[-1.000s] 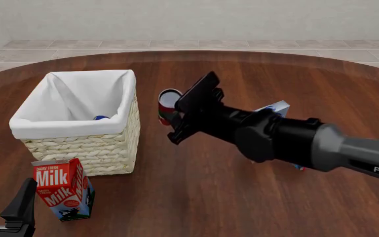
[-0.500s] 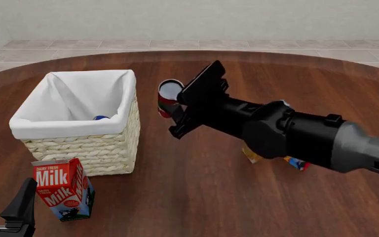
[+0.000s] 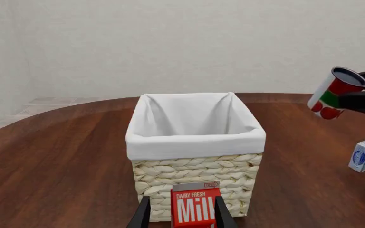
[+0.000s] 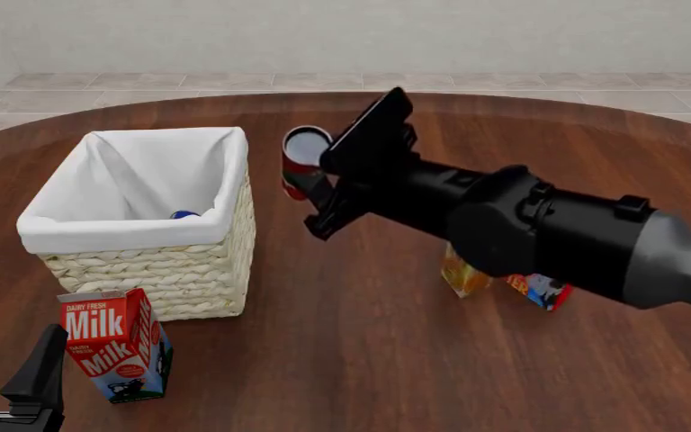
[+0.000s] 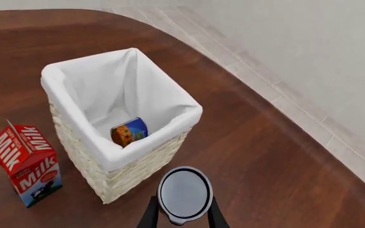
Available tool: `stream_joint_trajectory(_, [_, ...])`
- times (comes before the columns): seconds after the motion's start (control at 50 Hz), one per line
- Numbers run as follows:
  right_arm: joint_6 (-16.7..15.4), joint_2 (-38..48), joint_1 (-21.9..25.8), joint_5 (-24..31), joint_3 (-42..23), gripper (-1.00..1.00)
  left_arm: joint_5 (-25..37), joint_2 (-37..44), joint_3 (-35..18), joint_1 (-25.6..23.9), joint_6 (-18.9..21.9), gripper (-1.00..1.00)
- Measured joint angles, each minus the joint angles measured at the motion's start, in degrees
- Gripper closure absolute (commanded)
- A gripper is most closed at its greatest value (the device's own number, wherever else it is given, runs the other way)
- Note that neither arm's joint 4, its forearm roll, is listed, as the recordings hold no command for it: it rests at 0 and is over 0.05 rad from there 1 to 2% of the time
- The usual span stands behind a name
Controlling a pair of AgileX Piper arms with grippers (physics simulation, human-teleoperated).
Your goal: Pick up the alphabet soup and the tomato sauce, and put them in the basket.
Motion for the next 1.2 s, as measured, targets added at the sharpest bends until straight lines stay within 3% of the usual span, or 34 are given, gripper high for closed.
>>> stream_joint_trajectory(1.2, [-1.86,-0.65,2.74,4.39,-6.85,1.00,0.00,0.00,0.00,0.00,0.00,-1.00])
